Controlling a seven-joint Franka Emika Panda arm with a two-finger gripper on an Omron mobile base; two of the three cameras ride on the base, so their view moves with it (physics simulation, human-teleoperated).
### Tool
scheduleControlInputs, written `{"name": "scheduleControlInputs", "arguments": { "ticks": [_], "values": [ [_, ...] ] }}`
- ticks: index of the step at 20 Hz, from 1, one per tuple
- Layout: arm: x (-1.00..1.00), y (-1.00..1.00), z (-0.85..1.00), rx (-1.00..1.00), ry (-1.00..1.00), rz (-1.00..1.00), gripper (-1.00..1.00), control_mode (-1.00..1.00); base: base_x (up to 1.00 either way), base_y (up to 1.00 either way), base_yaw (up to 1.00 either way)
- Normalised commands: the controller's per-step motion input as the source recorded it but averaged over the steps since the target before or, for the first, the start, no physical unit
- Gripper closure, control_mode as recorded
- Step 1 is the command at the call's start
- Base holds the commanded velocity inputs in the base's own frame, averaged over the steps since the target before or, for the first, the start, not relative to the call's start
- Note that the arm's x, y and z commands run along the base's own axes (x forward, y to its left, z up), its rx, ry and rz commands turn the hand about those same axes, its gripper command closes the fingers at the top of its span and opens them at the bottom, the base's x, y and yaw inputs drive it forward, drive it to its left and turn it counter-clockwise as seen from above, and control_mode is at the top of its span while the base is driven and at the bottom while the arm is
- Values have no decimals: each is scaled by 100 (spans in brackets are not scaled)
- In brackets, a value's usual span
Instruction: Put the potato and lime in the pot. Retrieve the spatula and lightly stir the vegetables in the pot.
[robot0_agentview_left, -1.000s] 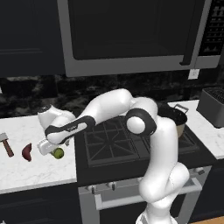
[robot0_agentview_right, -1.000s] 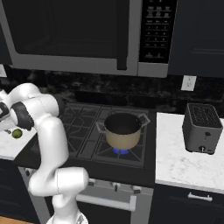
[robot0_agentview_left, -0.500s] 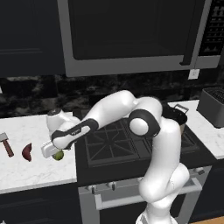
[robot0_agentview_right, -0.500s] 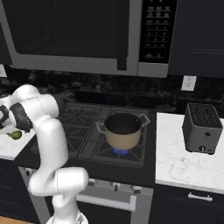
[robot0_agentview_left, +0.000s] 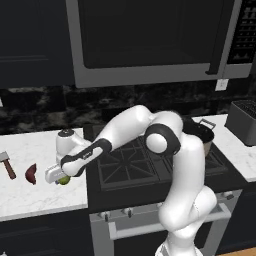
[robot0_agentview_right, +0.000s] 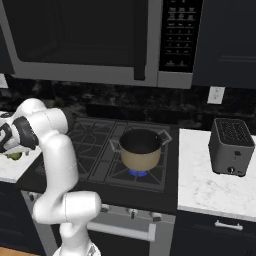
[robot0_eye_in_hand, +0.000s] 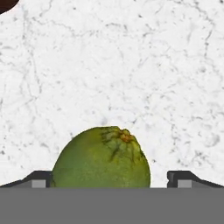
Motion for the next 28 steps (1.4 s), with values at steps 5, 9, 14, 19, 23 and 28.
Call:
{"name": "scheduleControlInputs", "arguments": {
  "ticks": [5,9,14,19,23,28],
  "values": [
    [-5,2,-8,0,-2,0,100,-100,0,0,0],
    [-52,-42,48,2,-18,-5,100,-100,0,0,0],
    [-92,-88,100,9,-34,-11,100,-100,0,0,0],
    [-63,-100,100,16,-24,-14,100,-100,0,0,0],
    [-34,-100,100,15,-14,-18,100,-100,0,0,0],
    [-2,-100,84,13,-1,-21,100,-100,0,0,0]
  ]
}}
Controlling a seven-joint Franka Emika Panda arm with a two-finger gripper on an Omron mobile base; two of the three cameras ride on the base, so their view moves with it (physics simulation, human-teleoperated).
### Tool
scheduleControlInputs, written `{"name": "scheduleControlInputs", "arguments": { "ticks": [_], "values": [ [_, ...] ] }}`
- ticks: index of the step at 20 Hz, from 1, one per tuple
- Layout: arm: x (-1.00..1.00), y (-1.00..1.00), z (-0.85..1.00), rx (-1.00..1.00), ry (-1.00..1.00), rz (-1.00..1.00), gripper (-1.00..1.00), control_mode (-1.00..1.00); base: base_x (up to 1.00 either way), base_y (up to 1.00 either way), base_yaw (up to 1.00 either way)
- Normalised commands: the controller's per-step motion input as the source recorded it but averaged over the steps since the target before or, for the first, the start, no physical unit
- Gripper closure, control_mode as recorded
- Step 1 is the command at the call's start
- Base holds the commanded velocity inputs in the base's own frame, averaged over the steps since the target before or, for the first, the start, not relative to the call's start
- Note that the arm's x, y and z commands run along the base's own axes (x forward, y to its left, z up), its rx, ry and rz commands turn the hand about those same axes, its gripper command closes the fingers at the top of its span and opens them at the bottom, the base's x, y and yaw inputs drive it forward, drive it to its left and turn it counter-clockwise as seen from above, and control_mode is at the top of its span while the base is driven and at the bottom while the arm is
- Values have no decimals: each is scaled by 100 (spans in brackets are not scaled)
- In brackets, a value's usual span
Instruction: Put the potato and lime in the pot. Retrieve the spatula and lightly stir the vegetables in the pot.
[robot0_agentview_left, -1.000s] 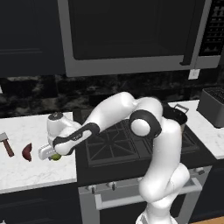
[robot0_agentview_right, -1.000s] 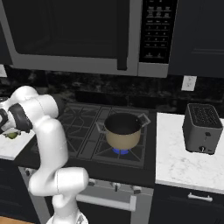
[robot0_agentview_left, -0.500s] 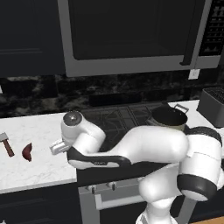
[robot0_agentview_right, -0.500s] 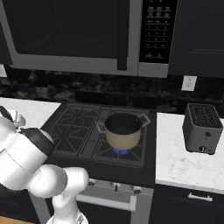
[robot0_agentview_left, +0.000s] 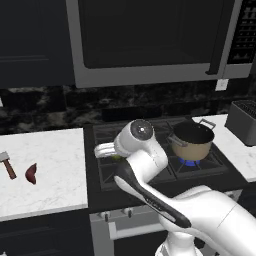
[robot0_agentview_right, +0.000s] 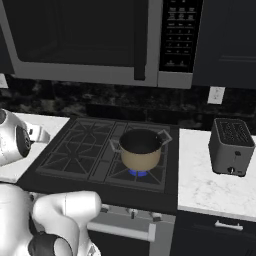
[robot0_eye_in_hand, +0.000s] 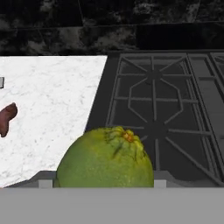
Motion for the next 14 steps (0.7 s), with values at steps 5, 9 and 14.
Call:
{"name": "scheduleControlInputs", "arguments": {
  "ticks": [5,9,14],
  "values": [
    [-5,-100,56,12,0,-22,100,-100,0,0,0],
    [-19,-100,33,10,0,-24,100,-100,0,0,0],
    [-18,-100,23,6,0,-27,100,-100,0,0,0]
  ]
}}
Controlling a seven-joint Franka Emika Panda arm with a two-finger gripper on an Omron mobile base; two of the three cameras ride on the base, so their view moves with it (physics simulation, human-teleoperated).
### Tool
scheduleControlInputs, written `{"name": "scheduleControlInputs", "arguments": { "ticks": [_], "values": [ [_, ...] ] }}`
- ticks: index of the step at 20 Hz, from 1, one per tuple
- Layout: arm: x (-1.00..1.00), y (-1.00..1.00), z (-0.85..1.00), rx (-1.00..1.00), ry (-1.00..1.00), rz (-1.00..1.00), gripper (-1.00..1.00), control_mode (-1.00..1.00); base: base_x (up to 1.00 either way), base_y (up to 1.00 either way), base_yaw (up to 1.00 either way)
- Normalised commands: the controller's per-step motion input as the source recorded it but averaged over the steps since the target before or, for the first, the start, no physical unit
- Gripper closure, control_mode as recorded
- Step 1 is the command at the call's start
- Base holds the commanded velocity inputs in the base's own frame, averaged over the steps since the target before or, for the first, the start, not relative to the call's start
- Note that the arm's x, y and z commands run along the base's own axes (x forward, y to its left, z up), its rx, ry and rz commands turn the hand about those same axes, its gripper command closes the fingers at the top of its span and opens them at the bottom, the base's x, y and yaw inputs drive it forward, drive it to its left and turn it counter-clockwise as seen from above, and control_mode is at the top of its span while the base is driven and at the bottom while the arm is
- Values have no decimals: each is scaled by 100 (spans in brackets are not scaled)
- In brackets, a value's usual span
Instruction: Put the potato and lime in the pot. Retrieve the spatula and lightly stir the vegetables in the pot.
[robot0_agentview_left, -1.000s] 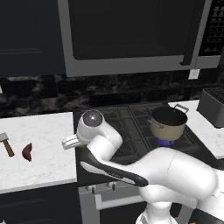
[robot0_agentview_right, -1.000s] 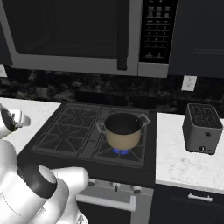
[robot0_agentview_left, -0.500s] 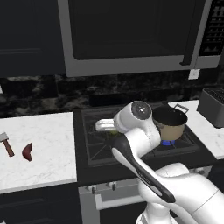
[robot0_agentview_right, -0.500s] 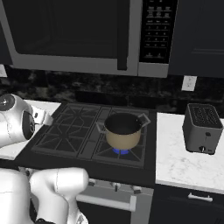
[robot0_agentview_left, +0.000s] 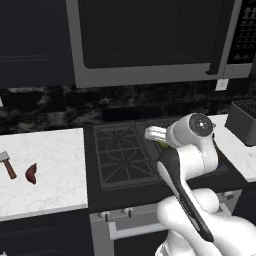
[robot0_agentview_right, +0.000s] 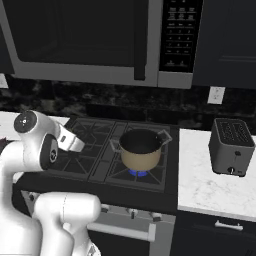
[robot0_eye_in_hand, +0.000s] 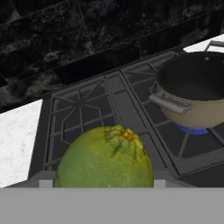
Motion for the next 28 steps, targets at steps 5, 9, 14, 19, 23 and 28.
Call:
{"name": "scheduleControlInputs", "arguments": {
  "ticks": [5,9,14,19,23,28],
  "values": [
    [0,-100,21,4,0,-26,100,-100,0,0,0],
    [0,-100,17,6,0,-22,100,-100,0,0,0],
    [10,-100,-14,8,3,-13,100,-100,0,0,0],
    [58,-92,-44,9,12,-3,100,-100,0,0,0],
    [69,-17,-23,2,12,0,100,-100,0,0,0],
    [61,0,0,0,13,0,100,-100,0,0,0]
  ]
}}
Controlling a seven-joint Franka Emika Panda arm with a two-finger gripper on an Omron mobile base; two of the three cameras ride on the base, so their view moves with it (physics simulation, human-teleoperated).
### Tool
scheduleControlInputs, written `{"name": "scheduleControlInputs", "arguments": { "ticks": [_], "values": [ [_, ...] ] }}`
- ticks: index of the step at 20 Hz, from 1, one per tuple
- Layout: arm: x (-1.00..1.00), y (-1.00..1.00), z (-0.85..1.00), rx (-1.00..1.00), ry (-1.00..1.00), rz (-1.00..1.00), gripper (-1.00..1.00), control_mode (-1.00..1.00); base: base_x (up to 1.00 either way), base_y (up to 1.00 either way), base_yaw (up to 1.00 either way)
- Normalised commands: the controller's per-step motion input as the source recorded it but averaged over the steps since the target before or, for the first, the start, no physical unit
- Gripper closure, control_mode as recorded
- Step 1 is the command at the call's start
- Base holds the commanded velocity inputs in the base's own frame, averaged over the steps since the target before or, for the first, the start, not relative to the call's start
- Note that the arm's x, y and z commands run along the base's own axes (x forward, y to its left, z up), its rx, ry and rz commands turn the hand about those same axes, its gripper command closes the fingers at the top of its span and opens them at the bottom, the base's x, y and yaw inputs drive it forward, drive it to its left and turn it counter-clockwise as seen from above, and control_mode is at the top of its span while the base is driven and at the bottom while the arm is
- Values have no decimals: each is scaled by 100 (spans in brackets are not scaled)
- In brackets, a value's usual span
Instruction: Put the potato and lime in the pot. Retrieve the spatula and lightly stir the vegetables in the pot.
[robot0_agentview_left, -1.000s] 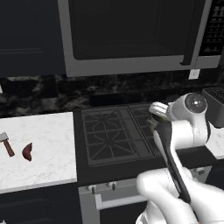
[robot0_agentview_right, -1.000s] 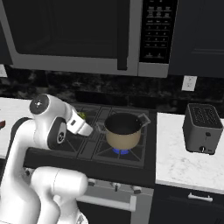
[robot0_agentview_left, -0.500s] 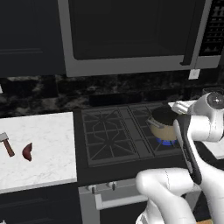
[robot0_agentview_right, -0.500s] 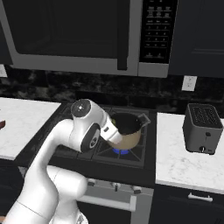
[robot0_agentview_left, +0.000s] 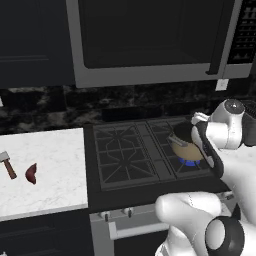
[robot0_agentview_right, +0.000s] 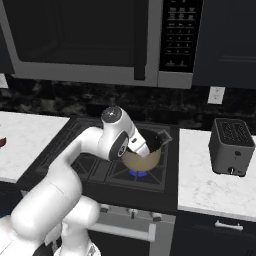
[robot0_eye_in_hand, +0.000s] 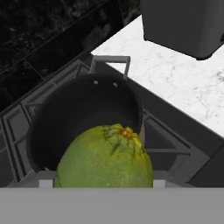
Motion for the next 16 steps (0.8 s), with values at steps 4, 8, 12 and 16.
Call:
{"name": "scheduleControlInputs", "arguments": {
  "ticks": [4,8,12,16],
  "values": [
    [51,0,-27,0,12,0,100,-100,0,0,0],
    [34,0,-58,0,8,4,100,-100,0,0,0],
    [27,0,-55,0,3,10,100,-100,0,0,0],
    [16,0,-30,0,0,12,100,-100,0,0,0]
  ]
}}
